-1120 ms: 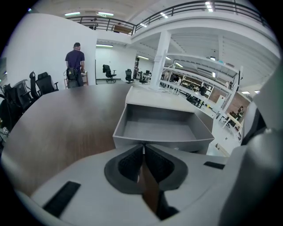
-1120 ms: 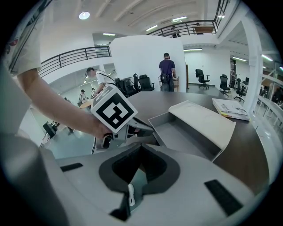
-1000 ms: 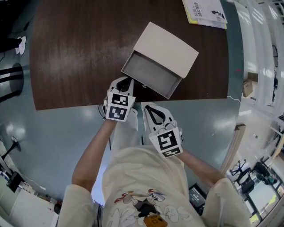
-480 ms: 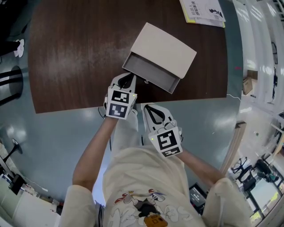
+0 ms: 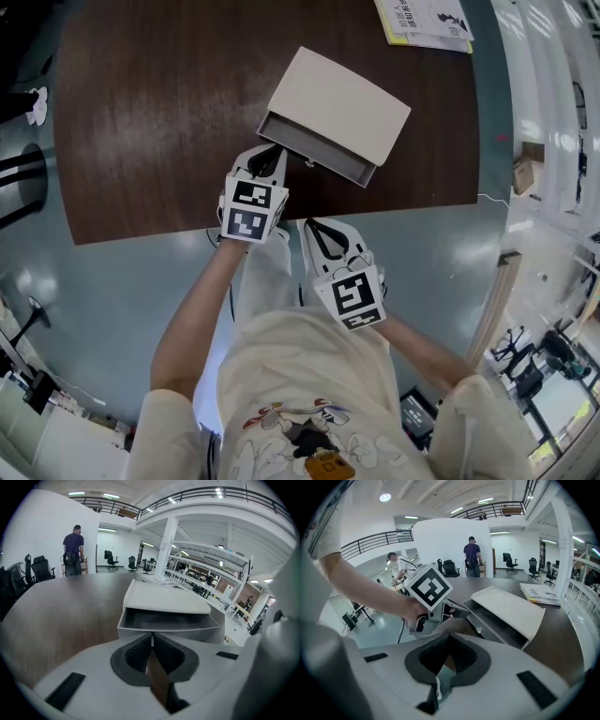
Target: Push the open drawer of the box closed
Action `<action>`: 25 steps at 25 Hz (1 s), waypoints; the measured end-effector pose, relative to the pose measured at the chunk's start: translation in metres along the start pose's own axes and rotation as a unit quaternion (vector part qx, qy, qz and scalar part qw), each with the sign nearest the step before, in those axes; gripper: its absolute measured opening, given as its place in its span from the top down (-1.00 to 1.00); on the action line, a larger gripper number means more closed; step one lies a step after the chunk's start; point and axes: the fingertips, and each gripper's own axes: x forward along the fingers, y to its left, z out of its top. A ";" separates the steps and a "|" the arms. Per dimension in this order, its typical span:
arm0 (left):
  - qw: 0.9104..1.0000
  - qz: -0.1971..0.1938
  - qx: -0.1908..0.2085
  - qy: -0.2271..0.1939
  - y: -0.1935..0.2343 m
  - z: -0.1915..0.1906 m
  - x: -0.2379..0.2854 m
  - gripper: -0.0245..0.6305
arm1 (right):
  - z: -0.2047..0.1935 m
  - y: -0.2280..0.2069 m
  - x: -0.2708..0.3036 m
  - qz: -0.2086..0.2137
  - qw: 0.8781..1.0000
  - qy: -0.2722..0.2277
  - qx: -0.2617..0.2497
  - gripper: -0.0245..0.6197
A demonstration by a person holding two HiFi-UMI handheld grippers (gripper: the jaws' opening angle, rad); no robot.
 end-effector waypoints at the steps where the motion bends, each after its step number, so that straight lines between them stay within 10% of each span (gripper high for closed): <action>1: 1.000 0.000 0.001 0.000 0.000 0.001 0.002 0.86 | 0.000 -0.002 0.000 0.000 1.000 0.000 0.000 0.90; 25: 1.000 0.007 -0.001 -0.007 0.004 0.035 0.033 0.86 | 0.003 -0.028 -0.005 -0.009 1.000 -0.003 0.005 0.90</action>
